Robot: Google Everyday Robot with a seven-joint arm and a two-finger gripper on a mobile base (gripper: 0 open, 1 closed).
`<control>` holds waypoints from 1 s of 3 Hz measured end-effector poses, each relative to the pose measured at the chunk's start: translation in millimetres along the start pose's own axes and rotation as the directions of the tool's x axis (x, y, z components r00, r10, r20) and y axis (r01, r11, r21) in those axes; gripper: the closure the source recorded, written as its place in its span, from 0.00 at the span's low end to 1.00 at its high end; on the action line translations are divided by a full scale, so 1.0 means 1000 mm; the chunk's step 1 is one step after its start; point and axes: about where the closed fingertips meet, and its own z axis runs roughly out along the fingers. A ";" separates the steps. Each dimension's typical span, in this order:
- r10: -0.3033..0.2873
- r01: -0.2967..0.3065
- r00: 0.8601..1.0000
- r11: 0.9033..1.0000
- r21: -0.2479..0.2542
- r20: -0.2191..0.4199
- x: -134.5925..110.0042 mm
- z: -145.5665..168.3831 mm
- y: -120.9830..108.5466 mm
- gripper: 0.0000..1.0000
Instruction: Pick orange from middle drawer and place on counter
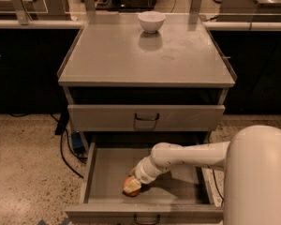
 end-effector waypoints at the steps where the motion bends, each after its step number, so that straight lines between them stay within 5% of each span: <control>1: -0.001 0.001 1.000 1.000 -0.001 0.000 0.000 0.000 0.000 1.00; 2: -0.001 0.001 1.000 1.000 -0.001 0.000 0.000 0.000 0.000 1.00; 3: -0.040 0.041 0.998 0.999 -0.019 0.046 -0.030 -0.043 0.002 1.00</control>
Offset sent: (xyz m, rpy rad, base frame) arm 0.0004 0.0007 0.0031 -0.0019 -0.0051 0.0063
